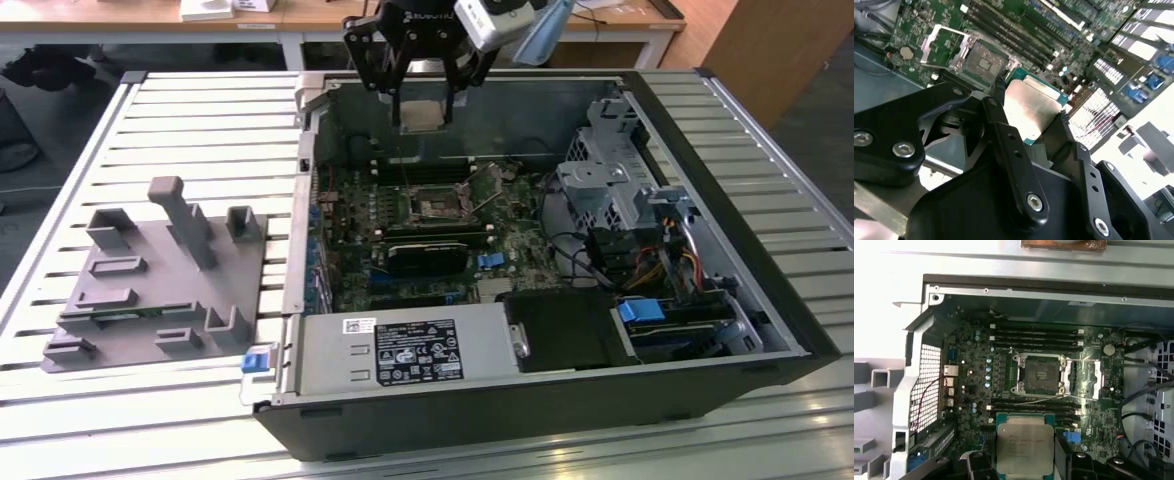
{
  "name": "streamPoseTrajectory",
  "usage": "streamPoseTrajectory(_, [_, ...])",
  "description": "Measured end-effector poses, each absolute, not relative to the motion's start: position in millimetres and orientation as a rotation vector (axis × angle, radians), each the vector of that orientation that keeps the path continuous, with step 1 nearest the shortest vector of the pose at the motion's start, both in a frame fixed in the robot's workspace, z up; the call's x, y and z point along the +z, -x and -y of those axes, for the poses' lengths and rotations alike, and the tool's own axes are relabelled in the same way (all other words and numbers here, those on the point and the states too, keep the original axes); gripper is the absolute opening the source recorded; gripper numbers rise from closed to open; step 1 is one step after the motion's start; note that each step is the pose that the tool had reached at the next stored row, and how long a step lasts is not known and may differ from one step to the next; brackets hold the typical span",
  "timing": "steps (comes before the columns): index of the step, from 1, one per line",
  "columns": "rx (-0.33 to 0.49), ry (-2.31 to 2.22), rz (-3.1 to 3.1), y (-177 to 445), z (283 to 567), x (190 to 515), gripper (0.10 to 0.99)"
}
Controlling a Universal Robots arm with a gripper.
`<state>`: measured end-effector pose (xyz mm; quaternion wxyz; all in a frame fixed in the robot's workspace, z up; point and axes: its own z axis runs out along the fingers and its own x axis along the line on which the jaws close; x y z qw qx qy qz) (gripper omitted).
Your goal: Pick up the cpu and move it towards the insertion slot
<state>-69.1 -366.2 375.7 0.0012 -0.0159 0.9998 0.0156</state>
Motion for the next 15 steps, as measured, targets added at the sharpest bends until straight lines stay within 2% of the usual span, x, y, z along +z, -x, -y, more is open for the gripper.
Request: streamPoseTrajectory(15, [0.051, 0.05, -3.138, 53, 334, 372, 0.545])
